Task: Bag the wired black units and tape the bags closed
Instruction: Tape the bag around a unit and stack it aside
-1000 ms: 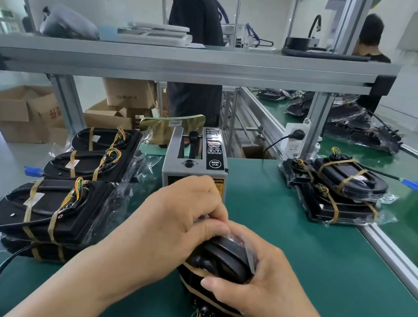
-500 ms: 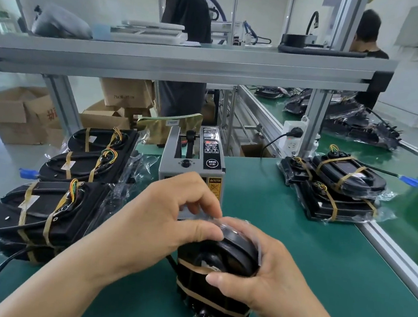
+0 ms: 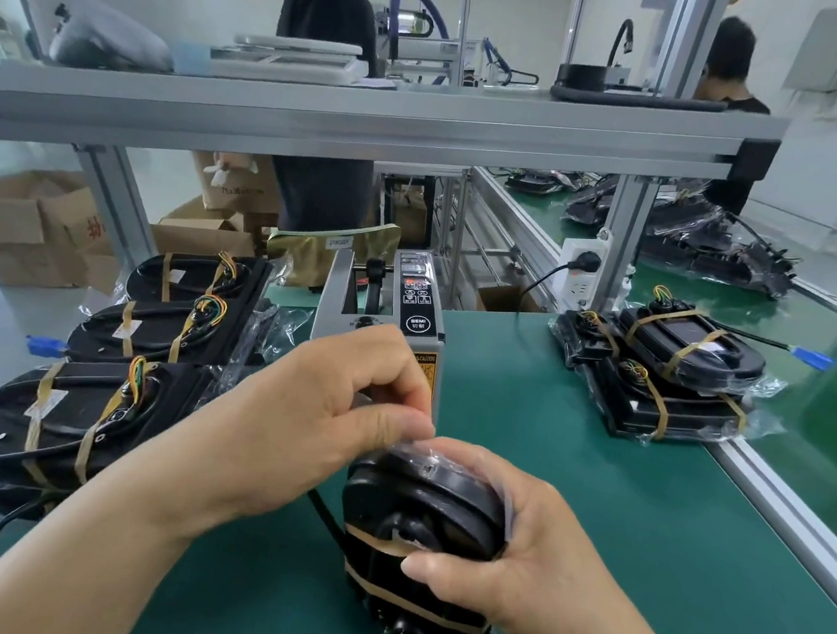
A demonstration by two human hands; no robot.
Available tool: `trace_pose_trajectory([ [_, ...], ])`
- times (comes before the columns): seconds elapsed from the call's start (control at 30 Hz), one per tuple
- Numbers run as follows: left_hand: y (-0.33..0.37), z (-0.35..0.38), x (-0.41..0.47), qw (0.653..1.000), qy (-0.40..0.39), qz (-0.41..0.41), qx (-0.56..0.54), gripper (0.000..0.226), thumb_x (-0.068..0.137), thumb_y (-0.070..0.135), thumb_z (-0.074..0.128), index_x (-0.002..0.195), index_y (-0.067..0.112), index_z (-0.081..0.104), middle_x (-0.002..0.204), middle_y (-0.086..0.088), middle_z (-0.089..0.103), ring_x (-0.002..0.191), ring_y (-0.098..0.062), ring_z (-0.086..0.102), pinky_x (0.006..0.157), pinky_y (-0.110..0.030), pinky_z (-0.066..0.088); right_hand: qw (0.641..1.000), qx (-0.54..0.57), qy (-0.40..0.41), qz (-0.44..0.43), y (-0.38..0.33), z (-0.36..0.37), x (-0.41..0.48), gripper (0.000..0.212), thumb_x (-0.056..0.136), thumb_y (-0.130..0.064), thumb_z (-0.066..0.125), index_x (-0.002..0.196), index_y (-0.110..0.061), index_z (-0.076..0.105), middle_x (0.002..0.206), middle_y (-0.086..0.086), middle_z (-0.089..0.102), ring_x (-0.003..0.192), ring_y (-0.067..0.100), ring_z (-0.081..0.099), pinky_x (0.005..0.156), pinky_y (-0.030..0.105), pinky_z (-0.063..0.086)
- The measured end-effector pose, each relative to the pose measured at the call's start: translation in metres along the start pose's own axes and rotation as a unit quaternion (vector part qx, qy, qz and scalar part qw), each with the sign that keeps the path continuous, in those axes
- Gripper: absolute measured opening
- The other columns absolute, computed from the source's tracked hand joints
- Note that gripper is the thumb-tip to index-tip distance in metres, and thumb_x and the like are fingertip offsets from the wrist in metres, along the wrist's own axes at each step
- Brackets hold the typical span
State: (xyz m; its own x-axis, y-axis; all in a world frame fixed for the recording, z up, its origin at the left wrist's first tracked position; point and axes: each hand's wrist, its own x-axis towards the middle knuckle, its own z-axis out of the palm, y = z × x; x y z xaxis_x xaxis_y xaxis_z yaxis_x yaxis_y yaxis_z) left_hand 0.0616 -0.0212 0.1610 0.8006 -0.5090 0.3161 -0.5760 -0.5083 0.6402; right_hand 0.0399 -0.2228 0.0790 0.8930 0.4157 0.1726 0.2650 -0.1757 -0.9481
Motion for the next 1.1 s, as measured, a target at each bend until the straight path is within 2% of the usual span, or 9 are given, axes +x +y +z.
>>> trace_pose_trajectory([
  [0.13, -0.002, 0.002, -0.005, 0.999, -0.034, -0.007, 0.009, 0.011, 0.082, 0.026, 0.077, 0.086, 0.032, 0.069, 0.095, 0.009, 0.062, 0.093, -0.009, 0.058, 0.078, -0.011, 0.04, 1.0, -0.005, 0.0, -0.001, -0.001, -0.001, 0.001, 0.059, 0.074, -0.015, 0.078, 0.125, -0.038, 0.06, 0.108, -0.004, 0.073, 0.099, 0.011, 0.071, 0.081, 0.021, 0.054],
  [0.37, 0.004, 0.009, -0.003, 0.996, -0.02, 0.027, 0.079, 0.015, 0.094, 0.019, 0.064, 0.081, 0.025, 0.059, 0.087, 0.011, 0.054, 0.081, -0.004, 0.052, 0.071, -0.011, 0.039, 1.0, -0.002, 0.002, -0.002, 0.0, 0.003, 0.0, 0.06, 0.074, -0.014, 0.077, 0.125, -0.04, 0.06, 0.112, -0.004, 0.073, 0.104, 0.012, 0.07, 0.09, 0.023, 0.054],
  [0.5, 0.012, 0.014, 0.003, 0.976, 0.017, 0.109, 0.186, 0.012, 0.094, 0.014, 0.061, 0.083, 0.016, 0.056, 0.089, 0.009, 0.047, 0.081, -0.011, 0.048, 0.07, -0.034, 0.048, 1.0, 0.003, -0.001, 0.007, -0.002, 0.0, 0.002, 0.06, 0.073, -0.01, 0.076, 0.126, -0.036, 0.061, 0.115, -0.006, 0.072, 0.106, 0.012, 0.069, 0.092, 0.025, 0.053],
  [0.63, 0.012, 0.015, 0.011, 0.964, 0.036, 0.132, 0.228, 0.011, 0.092, 0.009, 0.06, 0.081, 0.009, 0.057, 0.09, -0.002, 0.052, 0.082, -0.024, 0.052, 0.065, -0.047, 0.049, 0.999, -0.028, -0.035, 0.008, -0.006, 0.003, 0.002, 0.058, 0.071, -0.013, 0.079, 0.122, -0.036, 0.064, 0.106, 0.003, 0.075, 0.099, 0.027, 0.072, 0.091, 0.045, 0.057],
  [0.7, 0.009, 0.015, 0.012, 0.973, 0.03, 0.121, 0.193, 0.011, 0.093, 0.012, 0.059, 0.082, 0.009, 0.06, 0.09, 0.0, 0.053, 0.085, -0.021, 0.054, 0.071, -0.044, 0.049, 0.999, -0.025, -0.023, 0.009, -0.005, 0.003, 0.002, 0.057, 0.069, -0.016, 0.081, 0.12, -0.037, 0.065, 0.104, 0.002, 0.075, 0.097, 0.024, 0.072, 0.091, 0.044, 0.058],
  [0.87, -0.004, -0.002, 0.013, 0.999, 0.013, 0.045, 0.014, 0.018, 0.093, 0.029, 0.063, 0.101, 0.017, 0.074, 0.098, 0.007, 0.063, 0.1, -0.015, 0.062, 0.088, -0.028, 0.049, 1.0, -0.004, -0.011, 0.02, -0.003, -0.008, 0.002, 0.062, 0.068, -0.02, 0.081, 0.123, -0.04, 0.062, 0.112, -0.008, 0.073, 0.104, 0.01, 0.07, 0.088, 0.021, 0.052],
  [0.93, -0.01, -0.011, 0.012, 1.0, -0.025, 0.002, -0.01, 0.032, 0.084, 0.04, 0.073, 0.114, 0.029, 0.07, 0.112, 0.013, 0.064, 0.113, -0.007, 0.059, 0.093, -0.014, 0.043, 1.0, 0.005, -0.011, 0.026, -0.003, -0.008, 0.003, 0.062, 0.067, -0.02, 0.082, 0.123, -0.039, 0.062, 0.111, -0.006, 0.073, 0.103, 0.011, 0.07, 0.087, 0.021, 0.052],
  [1.0, -0.014, -0.011, 0.011, 0.998, -0.051, -0.031, -0.006, 0.046, 0.073, 0.038, 0.083, 0.116, 0.035, 0.068, 0.113, 0.019, 0.063, 0.113, 0.001, 0.057, 0.09, -0.006, 0.039, 1.0, 0.008, -0.012, 0.027, -0.003, -0.009, 0.004, 0.062, 0.067, -0.019, 0.082, 0.122, -0.039, 0.063, 0.111, -0.005, 0.074, 0.102, 0.013, 0.071, 0.087, 0.023, 0.052],
  [1.1, -0.014, -0.002, 0.015, 0.999, 0.035, -0.016, -0.018, 0.015, 0.077, 0.015, 0.082, 0.089, 0.022, 0.076, 0.089, 0.009, 0.069, 0.088, -0.011, 0.066, 0.08, -0.024, 0.05, 0.999, 0.004, -0.009, 0.035, -0.004, -0.009, 0.004, 0.063, 0.066, -0.02, 0.082, 0.121, -0.043, 0.063, 0.114, -0.008, 0.073, 0.105, 0.01, 0.07, 0.094, 0.026, 0.052],
])
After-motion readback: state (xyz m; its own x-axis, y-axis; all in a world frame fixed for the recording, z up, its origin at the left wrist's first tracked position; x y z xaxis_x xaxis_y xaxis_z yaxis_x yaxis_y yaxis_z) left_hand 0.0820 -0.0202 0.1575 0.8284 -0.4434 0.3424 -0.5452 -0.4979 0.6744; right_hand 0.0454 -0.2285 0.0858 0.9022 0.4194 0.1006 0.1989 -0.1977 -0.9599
